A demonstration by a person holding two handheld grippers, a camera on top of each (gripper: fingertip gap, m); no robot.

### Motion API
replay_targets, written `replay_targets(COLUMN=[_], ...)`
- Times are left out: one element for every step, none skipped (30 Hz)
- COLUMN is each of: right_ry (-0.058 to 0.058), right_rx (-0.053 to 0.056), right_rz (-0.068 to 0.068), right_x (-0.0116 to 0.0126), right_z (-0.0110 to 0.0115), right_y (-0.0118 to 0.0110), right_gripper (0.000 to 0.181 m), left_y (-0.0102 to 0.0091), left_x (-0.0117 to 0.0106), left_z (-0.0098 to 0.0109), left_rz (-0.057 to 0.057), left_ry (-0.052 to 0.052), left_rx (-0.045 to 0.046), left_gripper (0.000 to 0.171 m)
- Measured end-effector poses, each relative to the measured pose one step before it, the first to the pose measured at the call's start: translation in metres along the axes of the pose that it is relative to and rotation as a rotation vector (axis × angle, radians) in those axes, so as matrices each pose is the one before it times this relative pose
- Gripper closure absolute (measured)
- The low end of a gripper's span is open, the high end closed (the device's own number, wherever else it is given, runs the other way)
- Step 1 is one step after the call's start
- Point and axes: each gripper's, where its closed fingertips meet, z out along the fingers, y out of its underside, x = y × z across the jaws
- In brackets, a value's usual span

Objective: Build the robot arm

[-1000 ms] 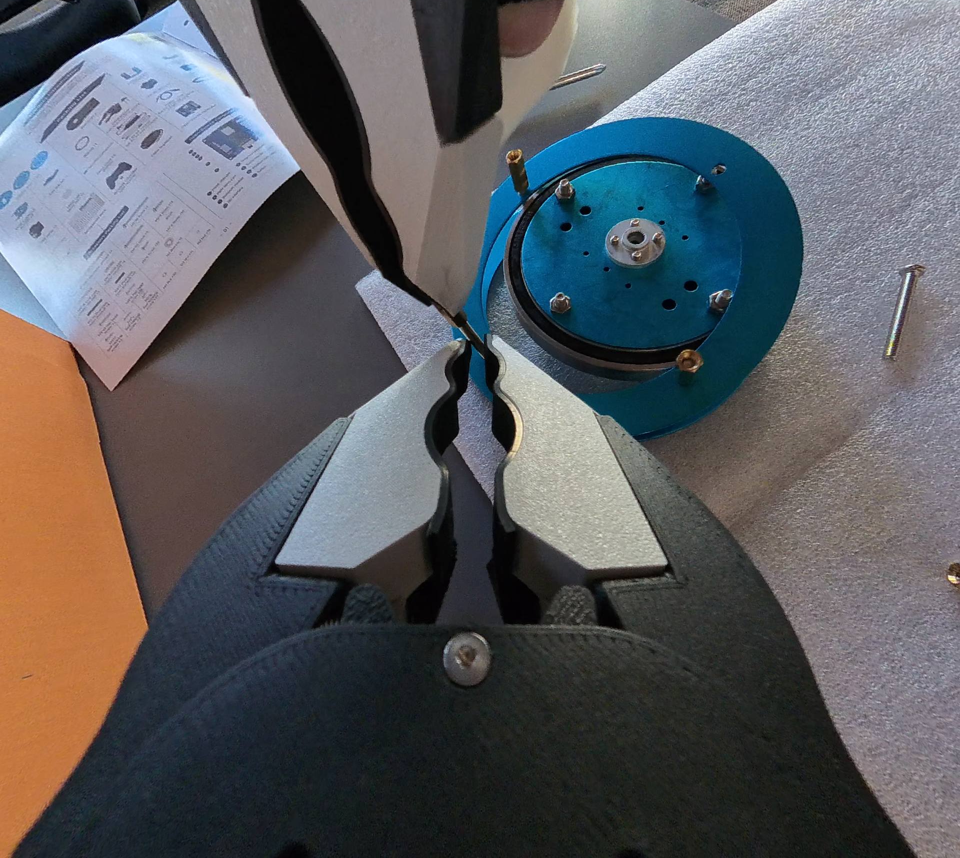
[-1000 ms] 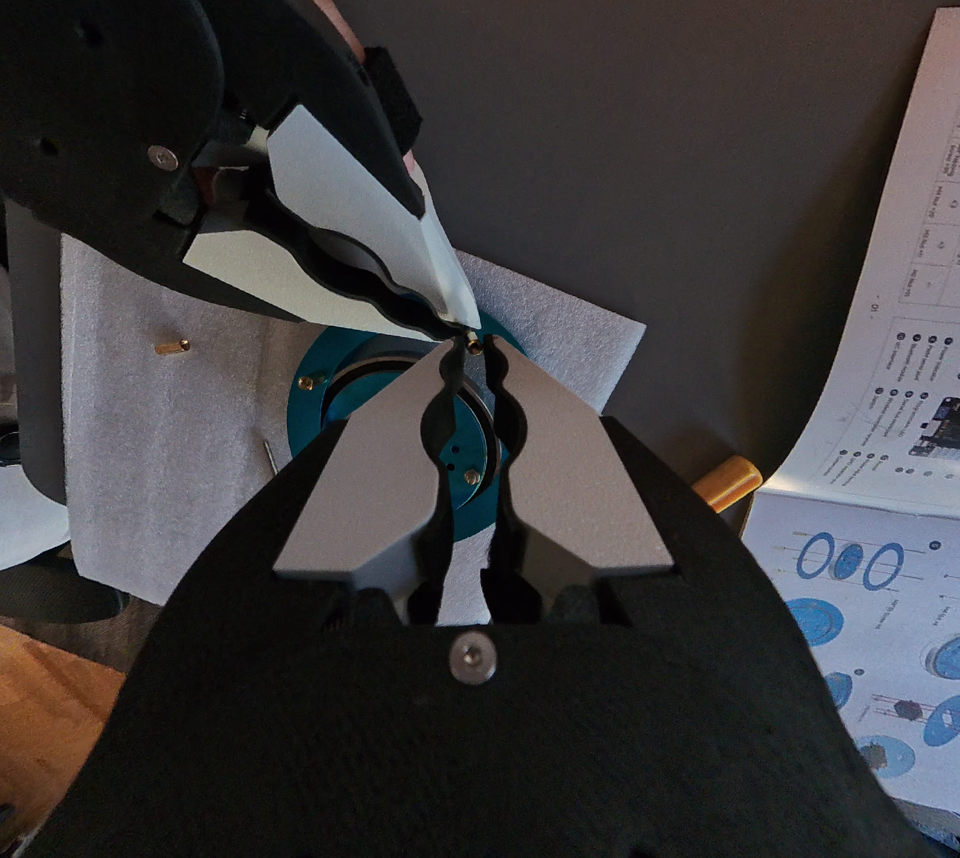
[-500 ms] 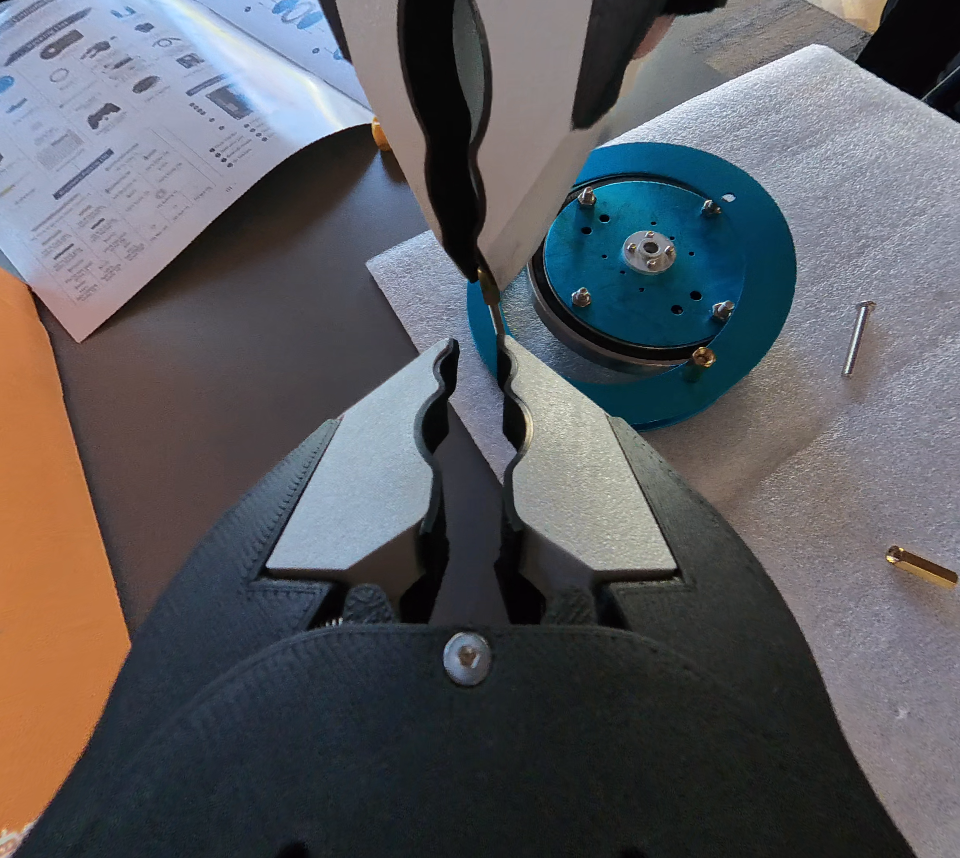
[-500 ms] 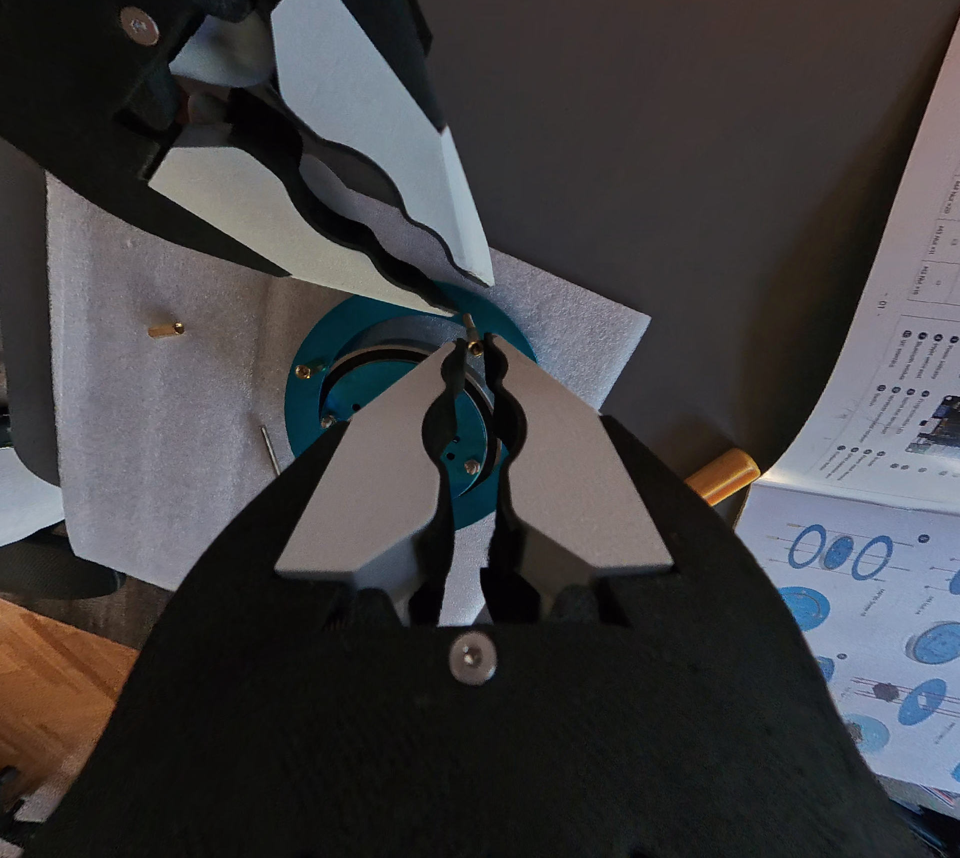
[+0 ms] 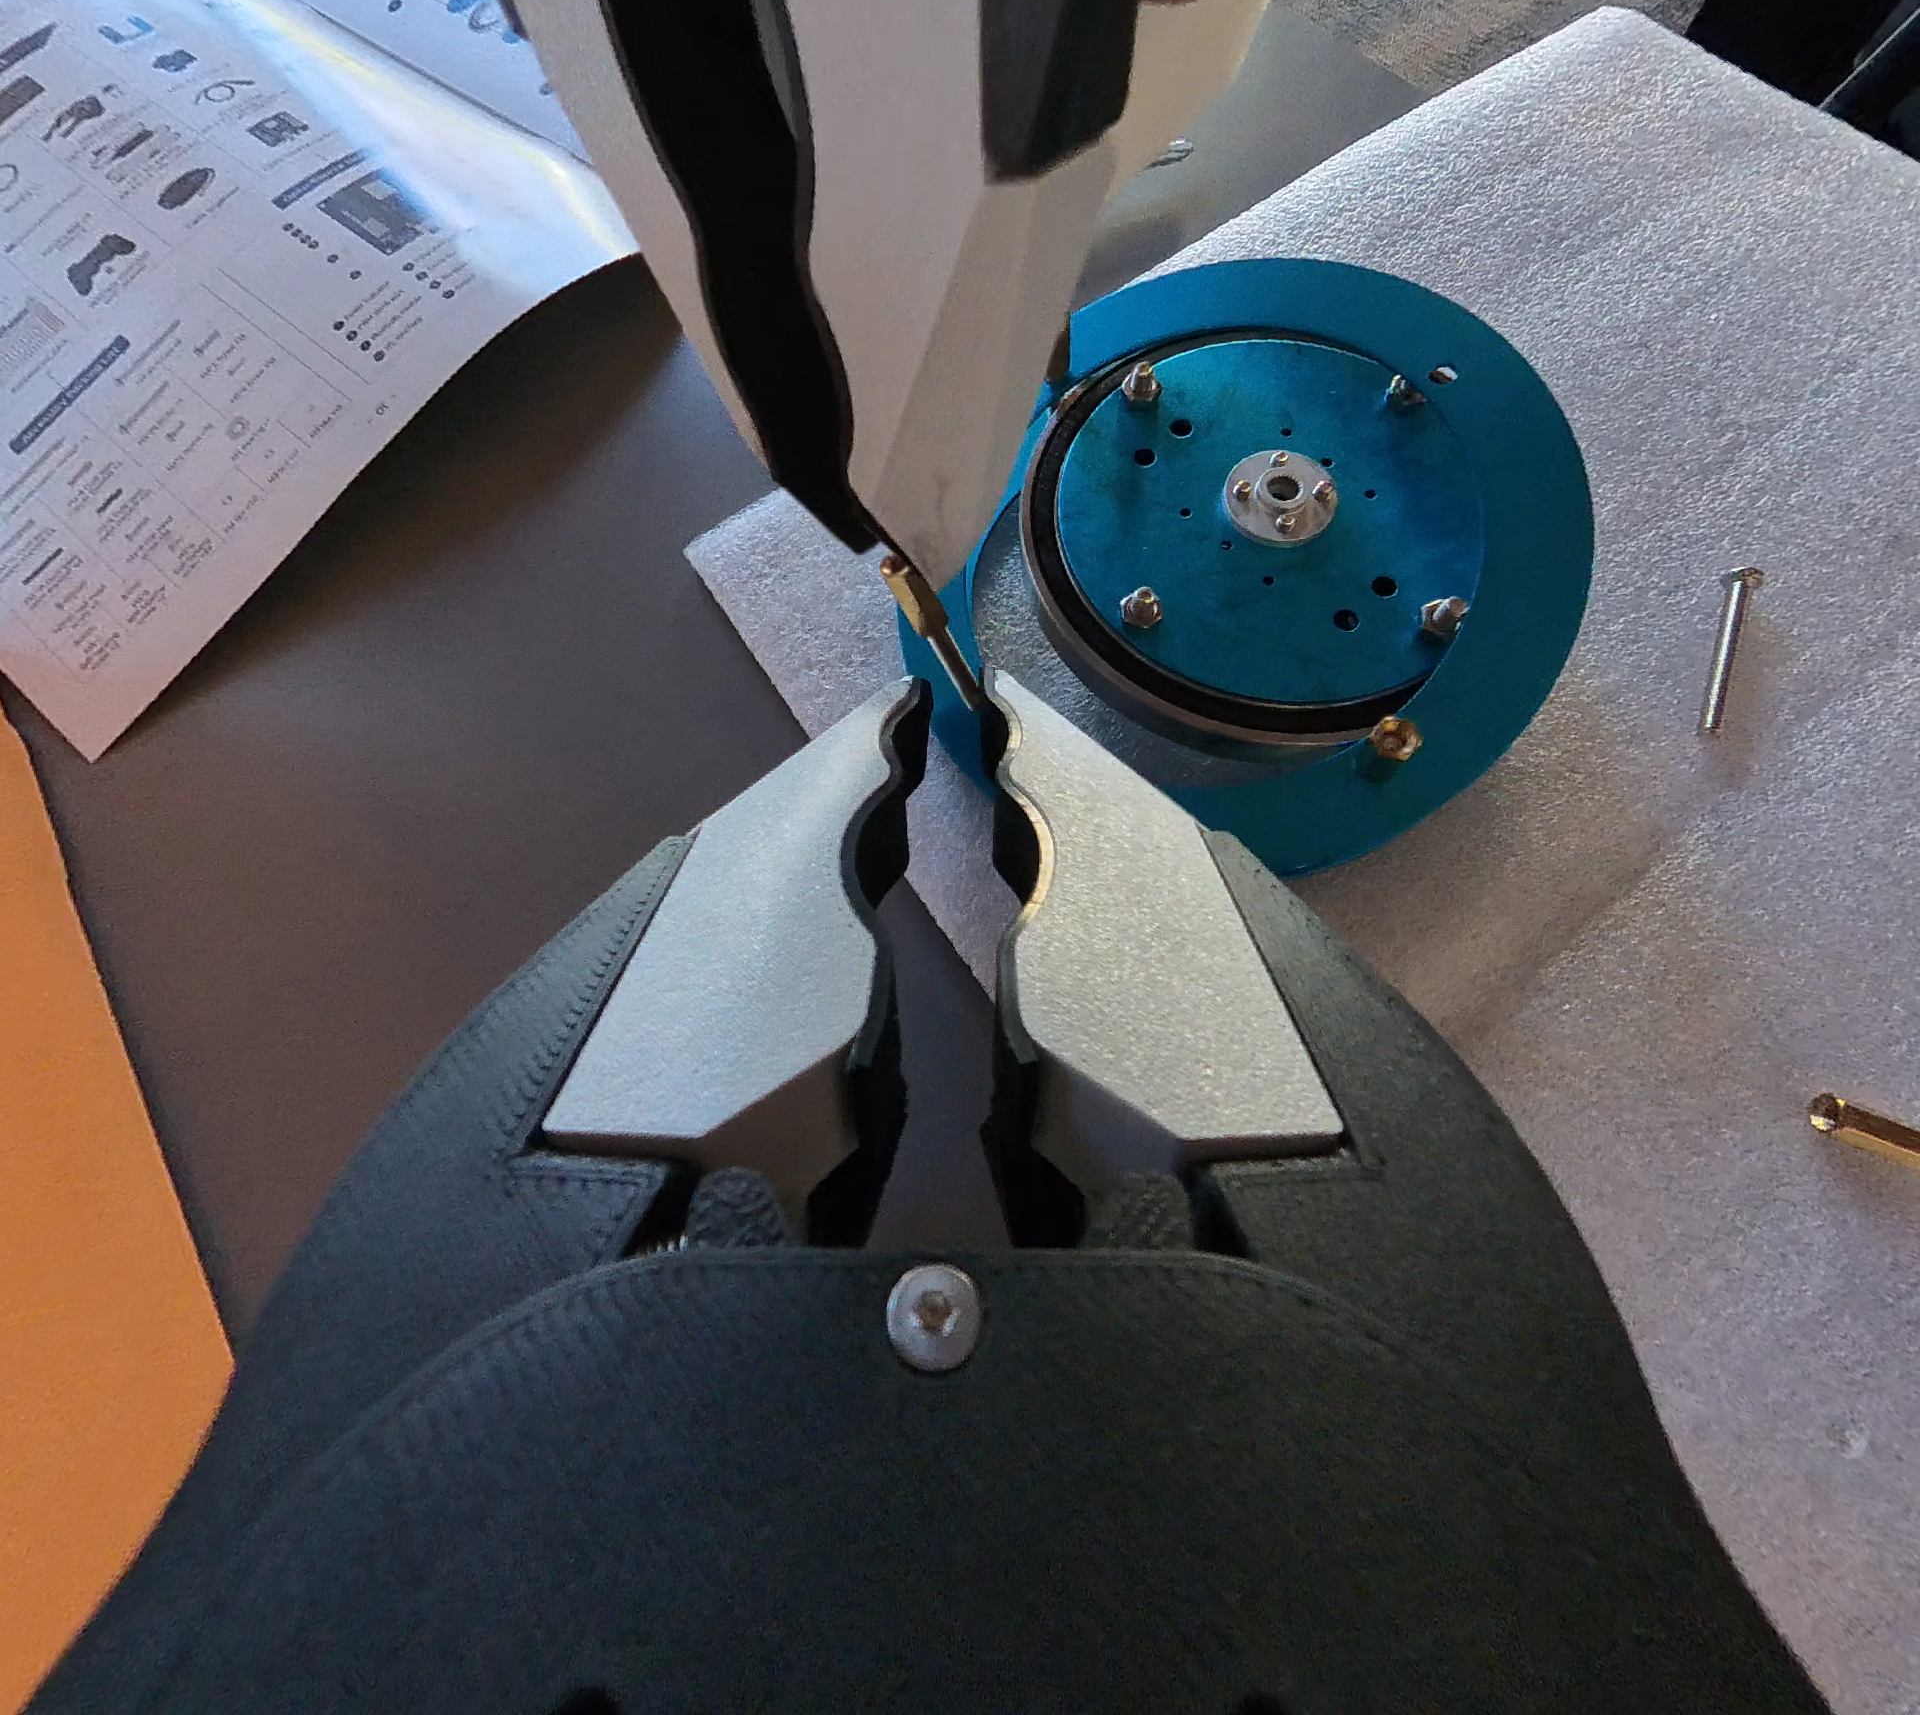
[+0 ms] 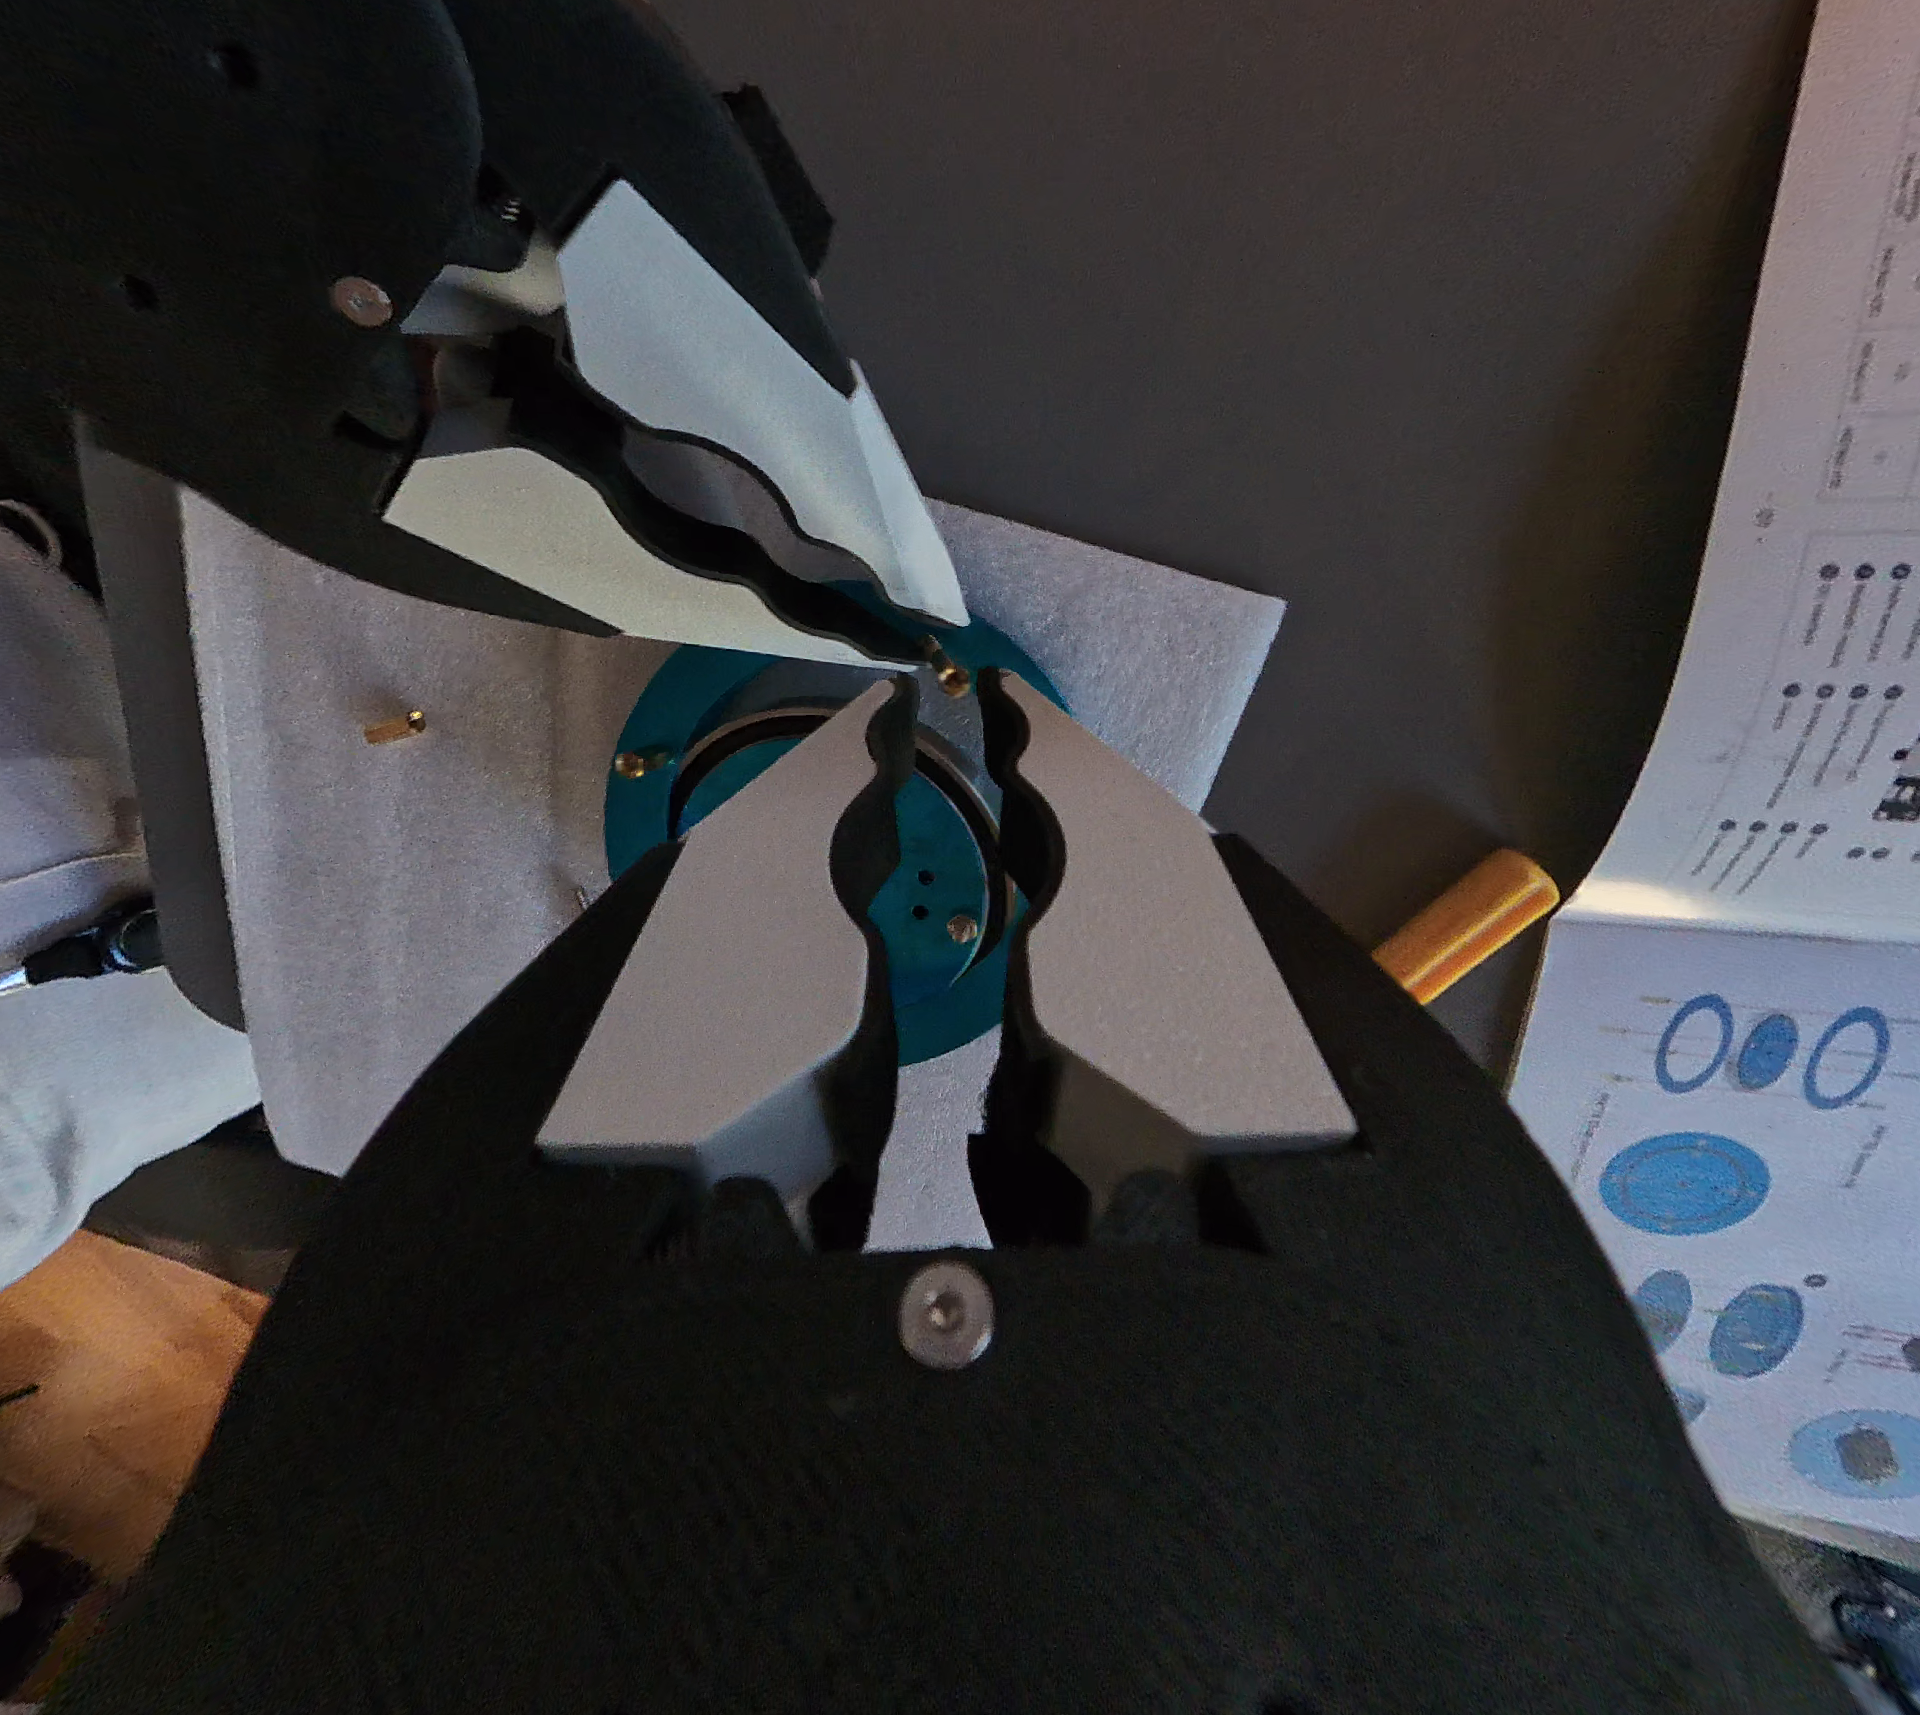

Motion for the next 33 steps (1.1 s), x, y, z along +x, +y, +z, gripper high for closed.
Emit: replay_targets(right_ry=[0.0108, -0.0034, -0.0095, -0.0154, -0.0176, -0.0128, -0.0049, 0.0024, -0.0007, -0.0045, -0.0018, -0.0015, -0.0043, -0.0032, -0.0014, -0.0005, -0.0053, -0.0075, 0.0027, 0.0018, 0.0014, 0.0038, 0.0022, 0.0034, 0.0065, 0.0077, 0.0087, 0.0014, -0.0016, 0.0007, 0.0133, 0.0265, 0.0116], right_rx=[0.0005, 0.0033, 0.0087, 0.0128, 0.0058, -0.0033, -0.0125, -0.0128, -0.0048, -0.0003, 0.0013, -0.0007, -0.001, -0.0003, -0.0023, -0.0032, -0.003, -0.004, -0.0007, 0.0046, -0.0006, 0.0004, -0.0005, -0.001, 0.0012, 0.0027, 0.0018, 0.007, 0.0075, -0.0025, -0.0092, -0.0016, 0.0092], right_rz=[0.015, 0.0162, 0.0253, 0.0264, 0.0211, 0.0129, 0.0062, 0.0023, 0.0009, 0.0015, 0.005, 0.0086, 0.0069, 0.0043, 0.001, -0.0002, -0.0047, -0.0122, -0.0172, -0.0206, -0.0263, -0.0267, -0.0235, -0.0177, -0.0066, 0.007, 0.0197, 0.0269, 0.0327, 0.0324, 0.0278, 0.0249, 0.0235], right_x=[0.00301, 0.00101, 0.00055, -0.00011, -0.00076, -0.00054, 0.00019, 0.00065, -0.00027, -0.00089, -0.00023, 0.00004, -0.00047, -0.0003, -0.00009, 0.00004, -0.00085, -0.00154, -0.00001, -0.00041, -0.00055, -0.00018, -0.00046, -0.00031, 0.00011, 0.0005, 0.0008, 0.00008, -0.00011, 0.00038, 0.00219, 0.00411, 0.00173], right_z=[0.00091, 0.00081, 0.00042, 0.00011, 0.00042, 0.00073, 0.00122, 0.00131, 0.00082, 0.00042, -0.00013, 0.00002, 0.00012, 0.00019, 0.00023, 0.00027, 0.00022, 0.00029, -0.00002, -0.00005, 0.00023, 0.00002, -0.00017, -0.00002, -0.00004, -0.0002, -0.00018, -0.00063, -0.00079, -0.00097, -0.00125, -0.0013, -0.00101], right_y=[0.0007, 0.00028, -0.00074, -0.00149, -0.00058, 0.0005, 0.00171, 0.00162, 0.00023, -0.00046, -0.00063, -0.00029, -0.00006, -0.00002, 0.00026, 0.00044, 0.00042, 0.00058, 0.00002, -0.00074, -0.00004, 0.00009, 0.00001, 0.00024, -0.00019, -0.00045, -0.0003, -0.00094, -0.0008, 0.00083, 0.00213, 0.00115, -0.00033], right_gripper=[0.169, 0.169, 0.168, 0.168, 0.168, 0.168, 0.168, 0.168, 0.168, 0.169, 0.171, 0.171, 0.172, 0.172, 0.173, 0.173, 0.173, 0.173, 0.175, 0.176, 0.176, 0.176, 0.176, 0.176, 0.176, 0.176, 0.174, 0.172, 0.169, 0.166, 0.164, 0.162, 0.159], left_y=[-0.00025, -0.00043, -0.00046, -0.00082, -0.00102, -0.00085, -0.00064, 0.00005, 0.00061, 0.00093, 0.00048, 0.00009, 0.00002, -0.00015, -0.00011, 0.00009, -0.00012, -0.00031, 0.00006, -0.00002, 0.00015, 0.00005, -0.00004, 0.00005, -0.0001, -0.00015, 0.00002, -0.00004, 0.00001, 0.00006, -0.00003, 0.0, -0.00013], left_x=[0.00002, 0.0001, 0.00002, 0.00008, -0.00021, -0.00046, -0.00021, 0.00056, 0.00035, -0.00006, 0.00047, -0.00015, -0.00011, 0.00009, 0.00013, 0.00011, 0.00042, 0.00109, 0.00025, -0.00018, 0.00011, -0.00005, -0.00003, 0.00005, 0.00001, -0.00004, 0.00032, 0.00024, 0.00014, -0.00002, -0.00005, -0.00003, -0.00008], left_z=[0.00045, 0.00019, -0.00019, -0.0007, -0.00076, -0.00065, -0.00019, 0.00028, 0.00066, 0.00081, 0.00069, 0.0004, 0.00022, 0.00019, 0.00027, 0.00021, 0.00014, 0.00014, 0.00016, 0.00005, 0.00006, 0.00001, 0.00001, -0.00008, -0.00009, -0.00009, -0.00005, 0.00006, -0.00004, -0.00009, 0.00005, -0.00001, 0.0], left_rz=[-0.0025, -0.002, -0.0021, -0.0035, -0.0053, -0.0072, -0.0082, -0.0087, -0.0092, -0.0082, -0.008, -0.0063, -0.0036, -0.0025, 0.0003, 0.0038, 0.0061, 0.0076, 0.0064, 0.0045, 0.0018, -0.0002, -0.0008, -0.001, -0.0005, 0.0013, 0.0023, 0.0029, 0.0024, 0.001, -0.0002, -0.0007, -0.0006], left_ry=[0.0032, 0.0037, 0.0024, 0.0034, 0.0028, 0.0018, 0.0049, 0.0102, 0.0094, 0.0058, 0.0073, 0.002, 0.0014, 0.0017, 0.0001, -0.0021, -0.0015, 0.0015, -0.0035, -0.0046, -0.0013, 0.0002, 0.0003, 0.0012, 0.0002, -0.0008, 0.0002, 0.0002, -0.0009, -0.0008, 0.0001, 0.0004, -0.0003], left_rx=[-0.00021, 0.00106, 0.00293, 0.00681, 0.00827, 0.0069, 0.00384, -0.00072, -0.00575, -0.008, -0.00518, -0.00146, -0.00065, 0.00007, -0.00076, -0.00107, 0.00045, 0.00123, -0.00046, -0.00017, -0.00084, -0.00058, 0.00039, 0.00011, 0.0005, 0.00091, 0.00007, -0.00006, 0.00015, -0.00001, 0.00002, 0.00015, 0.00013], left_gripper=[0.164, 0.164, 0.164, 0.164, 0.164, 0.164, 0.164, 0.165, 0.166, 0.167, 0.168, 0.168, 0.168, 0.168, 0.168, 0.169, 0.169, 0.169, 0.169, 0.169, 0.169, 0.169, 0.169, 0.169, 0.169, 0.169, 0.169, 0.169, 0.169, 0.169, 0.169, 0.169, 0.169])
